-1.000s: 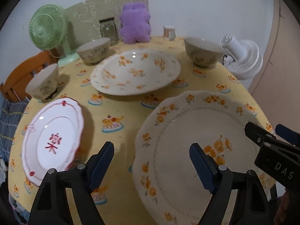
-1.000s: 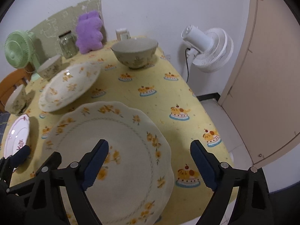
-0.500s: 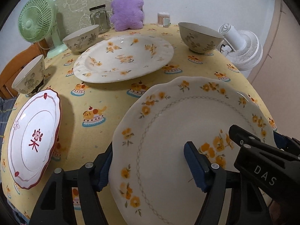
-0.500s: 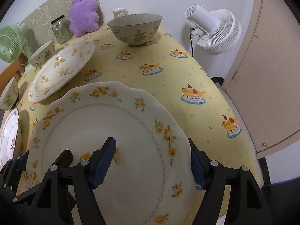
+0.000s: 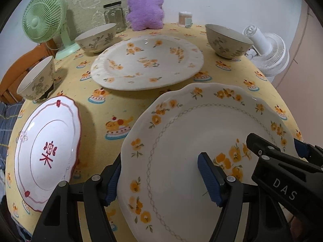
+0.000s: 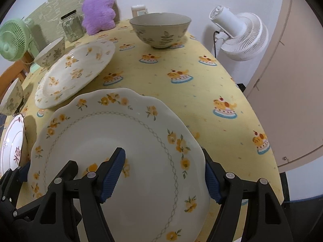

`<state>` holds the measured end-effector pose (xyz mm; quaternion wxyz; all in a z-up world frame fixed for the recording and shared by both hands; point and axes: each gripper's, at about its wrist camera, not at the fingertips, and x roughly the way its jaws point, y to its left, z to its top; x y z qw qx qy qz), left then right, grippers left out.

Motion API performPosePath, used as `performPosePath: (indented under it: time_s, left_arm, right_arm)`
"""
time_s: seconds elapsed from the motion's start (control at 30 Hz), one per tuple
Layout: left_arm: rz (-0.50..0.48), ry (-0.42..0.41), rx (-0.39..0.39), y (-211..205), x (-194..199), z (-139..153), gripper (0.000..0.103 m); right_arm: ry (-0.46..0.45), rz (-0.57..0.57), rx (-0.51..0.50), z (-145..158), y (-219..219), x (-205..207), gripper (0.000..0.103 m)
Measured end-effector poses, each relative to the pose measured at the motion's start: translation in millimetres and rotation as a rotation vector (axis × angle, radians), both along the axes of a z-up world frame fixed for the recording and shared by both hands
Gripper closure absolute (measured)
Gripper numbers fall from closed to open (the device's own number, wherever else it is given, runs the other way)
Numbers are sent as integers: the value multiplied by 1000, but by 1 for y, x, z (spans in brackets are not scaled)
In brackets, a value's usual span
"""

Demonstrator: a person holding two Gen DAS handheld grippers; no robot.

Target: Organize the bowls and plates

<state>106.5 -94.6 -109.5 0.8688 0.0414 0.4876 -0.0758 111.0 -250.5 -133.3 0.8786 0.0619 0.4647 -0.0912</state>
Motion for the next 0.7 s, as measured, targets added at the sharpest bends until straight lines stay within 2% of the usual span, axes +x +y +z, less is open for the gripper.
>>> performPosePath:
  time_s: [0.43,0.53,0.63,0.7]
  left_arm:
    - [0,2,-18,7,4,-4,31]
    - [-1,24,-29,8,6,-3,30]
    - [5,34,-39,10,5,-2,22]
    - [1,32,-40,11,4,-1,17]
  right_arm:
    - [11,-18,-18,-2,11,7,27]
    - [8,-32,-10,-3,9,6,27]
    - [-12,-32,-11,-1,9,5,26]
    - [-23,-31,-41,2,11,4,18]
